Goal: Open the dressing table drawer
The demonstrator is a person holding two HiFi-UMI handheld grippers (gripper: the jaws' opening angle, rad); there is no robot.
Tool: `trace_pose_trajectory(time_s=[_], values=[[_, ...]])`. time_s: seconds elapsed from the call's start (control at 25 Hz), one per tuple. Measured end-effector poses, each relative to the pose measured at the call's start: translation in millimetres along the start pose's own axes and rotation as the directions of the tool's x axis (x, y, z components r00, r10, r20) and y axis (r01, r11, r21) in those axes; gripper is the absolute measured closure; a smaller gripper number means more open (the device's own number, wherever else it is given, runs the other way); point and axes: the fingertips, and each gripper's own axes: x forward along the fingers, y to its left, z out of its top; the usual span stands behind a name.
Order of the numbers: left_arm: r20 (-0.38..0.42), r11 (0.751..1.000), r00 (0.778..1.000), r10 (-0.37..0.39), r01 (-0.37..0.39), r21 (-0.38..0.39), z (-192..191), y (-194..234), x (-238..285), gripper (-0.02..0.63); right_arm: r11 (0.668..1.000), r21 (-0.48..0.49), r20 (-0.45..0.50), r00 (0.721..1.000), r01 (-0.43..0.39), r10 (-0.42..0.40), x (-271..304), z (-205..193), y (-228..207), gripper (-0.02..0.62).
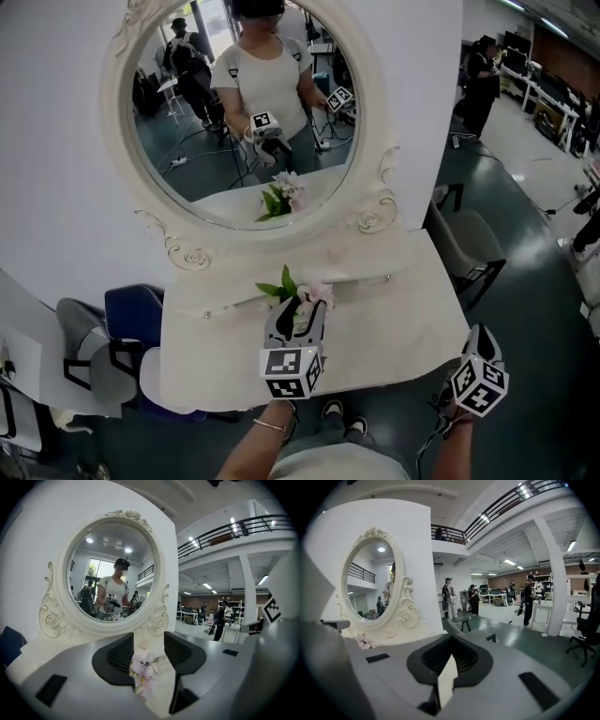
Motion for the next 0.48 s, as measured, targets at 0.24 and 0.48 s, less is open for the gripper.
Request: trace_pose_trajectory(time_s=[0.24, 0.48], values=[[0.008, 0.995, 0.995, -0.099, 0.099, 0.019, 8, -40, 20, 0.405, 0.996, 0.030, 0.020, 0.996, 0.085, -0.086, -23, 2, -38, 0.589], [-0.006, 0.978, 0.978, -0.207, 0.207, 0.035, 5, -87, 36, 0.405, 0.985, 0.055, 0.022, 0.986, 0.162, -0.164, -50, -4, -68, 0.589]])
